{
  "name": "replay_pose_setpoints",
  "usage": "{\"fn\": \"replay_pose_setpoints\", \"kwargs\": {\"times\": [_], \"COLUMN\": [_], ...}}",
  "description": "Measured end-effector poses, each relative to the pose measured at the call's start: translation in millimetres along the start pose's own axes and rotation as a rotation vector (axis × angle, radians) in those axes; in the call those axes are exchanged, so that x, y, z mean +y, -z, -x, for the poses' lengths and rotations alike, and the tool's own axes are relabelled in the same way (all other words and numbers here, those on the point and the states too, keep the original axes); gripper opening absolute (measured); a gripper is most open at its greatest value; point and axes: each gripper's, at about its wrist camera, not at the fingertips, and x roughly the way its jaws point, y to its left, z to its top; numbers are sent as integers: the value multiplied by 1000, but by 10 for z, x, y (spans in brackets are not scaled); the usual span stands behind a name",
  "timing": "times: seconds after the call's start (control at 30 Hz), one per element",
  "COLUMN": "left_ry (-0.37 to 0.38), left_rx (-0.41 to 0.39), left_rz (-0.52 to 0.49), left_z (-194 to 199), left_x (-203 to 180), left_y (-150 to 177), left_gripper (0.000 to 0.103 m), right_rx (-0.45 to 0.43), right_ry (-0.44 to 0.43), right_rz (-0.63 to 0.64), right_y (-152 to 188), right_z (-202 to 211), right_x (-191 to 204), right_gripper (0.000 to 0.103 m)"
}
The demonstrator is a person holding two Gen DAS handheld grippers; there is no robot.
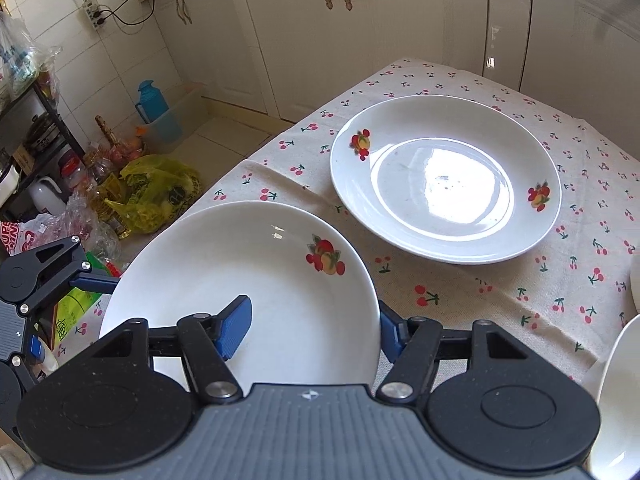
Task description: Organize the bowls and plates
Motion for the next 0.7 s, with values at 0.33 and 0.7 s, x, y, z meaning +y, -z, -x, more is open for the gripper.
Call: {"fn": "replay_pose_setpoints", "kwargs": {"times": [0.33,0.7], "left_ry": [22,-24], "left_rx": [3,-1], "left_rz": [12,-9], "left_z": [-44,24], "left_x": [5,-23], "left_y": [-52,-50], "left_gripper": [101,102], "right_rx": [2,-41], "right_ry": [16,29], "right_rz": [-10,35], "right_y": [1,1], "right_z": [-16,123], "right_x": [-76,26], "right_gripper": [71,95]}}
